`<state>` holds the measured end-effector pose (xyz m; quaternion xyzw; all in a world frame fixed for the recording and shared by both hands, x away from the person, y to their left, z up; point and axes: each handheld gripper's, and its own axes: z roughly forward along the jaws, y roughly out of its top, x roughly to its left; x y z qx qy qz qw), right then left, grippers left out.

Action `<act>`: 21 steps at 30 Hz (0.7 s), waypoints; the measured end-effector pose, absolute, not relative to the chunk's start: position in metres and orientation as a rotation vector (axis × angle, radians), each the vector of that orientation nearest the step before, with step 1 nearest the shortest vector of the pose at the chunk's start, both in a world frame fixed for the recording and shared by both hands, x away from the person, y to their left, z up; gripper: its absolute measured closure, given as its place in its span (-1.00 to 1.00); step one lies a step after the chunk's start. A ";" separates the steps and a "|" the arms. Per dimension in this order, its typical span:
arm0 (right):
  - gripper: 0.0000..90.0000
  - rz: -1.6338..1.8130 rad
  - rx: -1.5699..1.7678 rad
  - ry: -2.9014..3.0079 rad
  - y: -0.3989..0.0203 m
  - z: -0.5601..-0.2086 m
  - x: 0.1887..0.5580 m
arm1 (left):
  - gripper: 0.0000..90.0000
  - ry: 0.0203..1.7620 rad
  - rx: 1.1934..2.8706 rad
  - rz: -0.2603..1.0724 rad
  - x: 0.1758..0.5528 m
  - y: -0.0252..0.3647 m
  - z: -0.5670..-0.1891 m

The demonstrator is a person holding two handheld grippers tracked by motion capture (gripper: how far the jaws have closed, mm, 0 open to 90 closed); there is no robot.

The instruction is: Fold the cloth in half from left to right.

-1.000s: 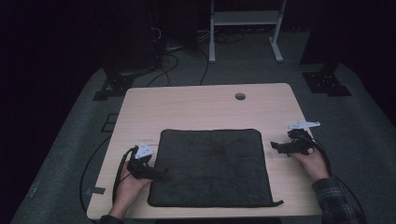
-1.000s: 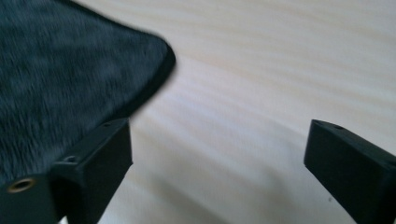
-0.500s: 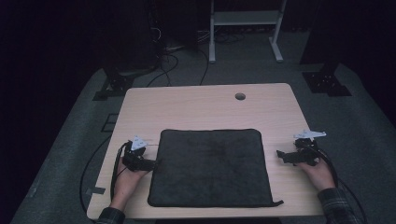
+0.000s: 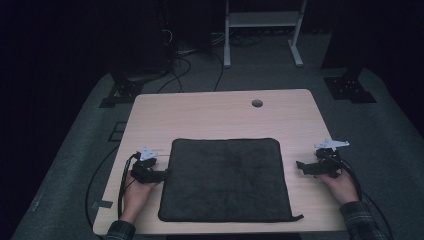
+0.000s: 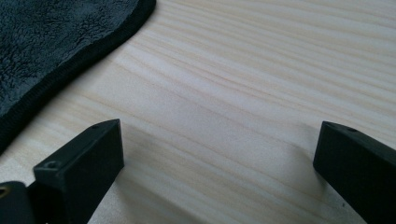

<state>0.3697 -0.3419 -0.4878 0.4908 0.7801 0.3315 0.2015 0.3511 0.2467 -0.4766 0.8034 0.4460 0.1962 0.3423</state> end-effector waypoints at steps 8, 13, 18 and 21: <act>-0.98 0.929 1.362 2.186 -0.341 -0.488 0.370 | -0.04 1.162 2.093 0.497 0.346 0.241 -0.473; -0.98 0.930 1.362 2.186 -0.341 -0.488 0.370 | 0.23 1.146 2.098 0.479 0.343 0.237 -0.472; -0.98 0.929 1.362 2.186 -0.341 -0.488 0.370 | 0.59 1.136 2.100 0.447 0.341 0.233 -0.471; -0.97 0.930 1.363 2.185 -0.341 -0.488 0.370 | 0.78 1.144 2.095 0.423 0.340 0.231 -0.471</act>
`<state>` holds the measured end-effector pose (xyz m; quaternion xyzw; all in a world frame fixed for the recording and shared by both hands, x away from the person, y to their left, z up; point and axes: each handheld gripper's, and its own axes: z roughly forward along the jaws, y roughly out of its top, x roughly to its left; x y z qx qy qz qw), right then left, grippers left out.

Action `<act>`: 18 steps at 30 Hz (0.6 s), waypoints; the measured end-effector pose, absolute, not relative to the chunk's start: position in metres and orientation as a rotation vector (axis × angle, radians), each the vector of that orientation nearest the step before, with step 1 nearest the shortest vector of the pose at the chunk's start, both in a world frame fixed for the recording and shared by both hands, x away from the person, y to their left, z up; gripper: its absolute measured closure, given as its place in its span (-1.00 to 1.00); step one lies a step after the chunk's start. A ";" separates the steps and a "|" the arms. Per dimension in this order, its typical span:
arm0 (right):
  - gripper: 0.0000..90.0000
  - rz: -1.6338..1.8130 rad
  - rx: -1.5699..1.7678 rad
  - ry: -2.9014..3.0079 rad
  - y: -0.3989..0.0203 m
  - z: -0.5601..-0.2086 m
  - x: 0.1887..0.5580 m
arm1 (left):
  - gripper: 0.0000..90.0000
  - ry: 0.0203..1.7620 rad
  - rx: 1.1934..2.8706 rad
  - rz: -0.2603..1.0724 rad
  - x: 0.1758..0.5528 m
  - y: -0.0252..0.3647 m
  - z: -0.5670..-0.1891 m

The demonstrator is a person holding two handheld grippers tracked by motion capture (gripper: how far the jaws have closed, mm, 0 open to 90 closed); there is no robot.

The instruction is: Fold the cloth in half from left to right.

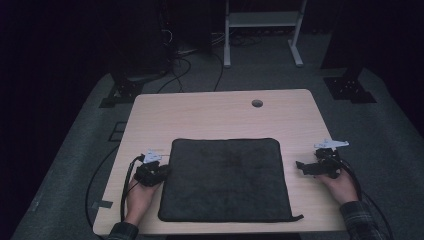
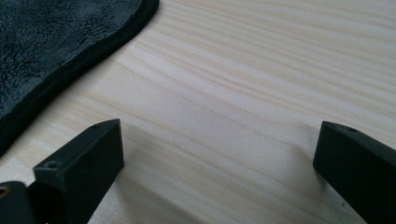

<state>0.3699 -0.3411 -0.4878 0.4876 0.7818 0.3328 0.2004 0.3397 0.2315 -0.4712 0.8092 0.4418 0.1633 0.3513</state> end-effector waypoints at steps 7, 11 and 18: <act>-0.97 0.927 1.372 2.176 -0.340 -0.488 0.370 | 0.94 1.136 2.095 0.407 0.341 0.231 -0.471; -0.97 0.927 1.373 2.176 -0.340 -0.488 0.370 | 0.95 1.143 2.096 0.408 0.341 0.234 -0.471; -0.97 0.927 1.372 2.176 -0.340 -0.488 0.370 | 0.96 1.174 2.088 0.405 0.341 0.243 -0.468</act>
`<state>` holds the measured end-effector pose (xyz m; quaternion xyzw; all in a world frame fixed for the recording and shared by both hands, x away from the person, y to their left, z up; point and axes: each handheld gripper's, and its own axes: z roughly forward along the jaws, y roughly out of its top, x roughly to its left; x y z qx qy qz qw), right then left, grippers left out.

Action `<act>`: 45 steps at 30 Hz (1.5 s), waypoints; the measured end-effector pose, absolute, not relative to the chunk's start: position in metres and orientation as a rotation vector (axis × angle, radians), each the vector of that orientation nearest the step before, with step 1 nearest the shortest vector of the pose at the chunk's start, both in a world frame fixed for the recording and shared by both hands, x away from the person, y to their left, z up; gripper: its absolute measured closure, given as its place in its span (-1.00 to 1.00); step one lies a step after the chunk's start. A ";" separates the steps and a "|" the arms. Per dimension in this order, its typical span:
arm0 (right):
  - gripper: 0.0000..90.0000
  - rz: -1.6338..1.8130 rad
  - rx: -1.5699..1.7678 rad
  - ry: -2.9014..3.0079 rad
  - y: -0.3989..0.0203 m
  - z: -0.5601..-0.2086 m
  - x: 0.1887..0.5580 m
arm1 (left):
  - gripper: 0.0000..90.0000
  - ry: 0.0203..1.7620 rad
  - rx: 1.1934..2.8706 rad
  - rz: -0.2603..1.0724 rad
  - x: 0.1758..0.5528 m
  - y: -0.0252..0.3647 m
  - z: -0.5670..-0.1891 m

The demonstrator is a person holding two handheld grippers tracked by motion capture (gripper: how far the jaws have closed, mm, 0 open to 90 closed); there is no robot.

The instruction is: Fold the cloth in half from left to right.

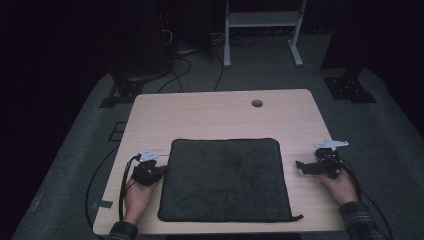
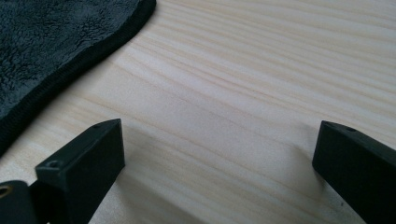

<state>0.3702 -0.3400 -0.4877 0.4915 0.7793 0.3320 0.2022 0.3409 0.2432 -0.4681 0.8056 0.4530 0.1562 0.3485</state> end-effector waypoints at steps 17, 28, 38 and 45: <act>-0.97 0.927 1.372 2.176 -0.340 -0.488 0.370 | 0.96 1.247 1.988 0.413 0.332 0.282 -0.456; -0.97 0.926 1.373 2.177 -0.340 -0.488 0.370 | 0.95 1.126 1.925 0.317 0.333 0.271 -0.447; -0.97 0.927 1.372 2.176 -0.340 -0.488 0.370 | 0.95 1.009 1.917 0.255 0.339 0.248 -0.439; -0.97 0.927 1.372 2.176 -0.340 -0.488 0.370 | 0.95 0.960 1.920 0.223 0.343 0.233 -0.437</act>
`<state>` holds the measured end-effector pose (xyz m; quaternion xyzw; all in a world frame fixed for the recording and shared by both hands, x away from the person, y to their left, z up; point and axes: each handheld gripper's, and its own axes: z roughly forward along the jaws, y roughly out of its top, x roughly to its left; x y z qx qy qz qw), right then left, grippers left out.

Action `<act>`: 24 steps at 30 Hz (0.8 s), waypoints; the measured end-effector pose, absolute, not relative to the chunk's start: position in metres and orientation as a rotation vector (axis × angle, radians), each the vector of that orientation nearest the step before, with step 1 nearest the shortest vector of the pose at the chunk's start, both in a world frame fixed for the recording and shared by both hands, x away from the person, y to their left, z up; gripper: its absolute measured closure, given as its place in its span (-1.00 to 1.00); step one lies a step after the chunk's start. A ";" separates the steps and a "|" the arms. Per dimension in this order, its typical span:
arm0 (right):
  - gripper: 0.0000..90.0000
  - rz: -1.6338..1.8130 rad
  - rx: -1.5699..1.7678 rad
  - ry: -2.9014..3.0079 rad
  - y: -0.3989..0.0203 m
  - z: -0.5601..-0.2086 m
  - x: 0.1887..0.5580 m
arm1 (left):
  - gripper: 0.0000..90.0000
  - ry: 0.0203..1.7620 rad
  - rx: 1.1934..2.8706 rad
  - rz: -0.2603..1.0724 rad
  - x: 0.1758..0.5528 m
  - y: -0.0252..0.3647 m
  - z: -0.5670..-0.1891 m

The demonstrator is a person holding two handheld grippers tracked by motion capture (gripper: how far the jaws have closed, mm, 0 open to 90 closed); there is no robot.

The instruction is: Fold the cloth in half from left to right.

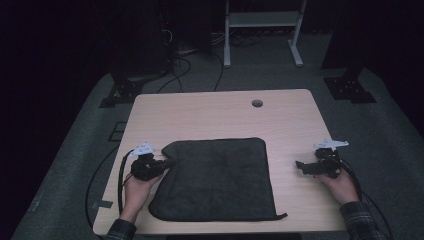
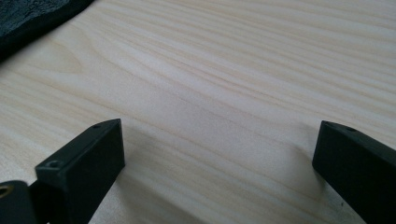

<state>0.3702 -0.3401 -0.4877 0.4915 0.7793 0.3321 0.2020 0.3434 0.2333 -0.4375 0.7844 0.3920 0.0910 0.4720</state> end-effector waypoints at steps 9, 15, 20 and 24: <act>-0.97 0.927 1.373 2.176 -0.340 -0.488 0.370 | 0.95 0.887 1.928 0.179 0.350 0.208 -0.435; -0.97 0.927 1.376 2.176 -0.340 -0.488 0.370 | 0.95 0.838 1.951 0.151 0.355 0.188 -0.434; -0.97 0.927 1.376 2.176 -0.340 -0.488 0.370 | 0.95 0.788 1.968 0.128 0.358 0.170 -0.433; -0.97 0.927 1.376 2.176 -0.340 -0.488 0.370 | 0.95 0.754 1.978 0.101 0.361 0.155 -0.433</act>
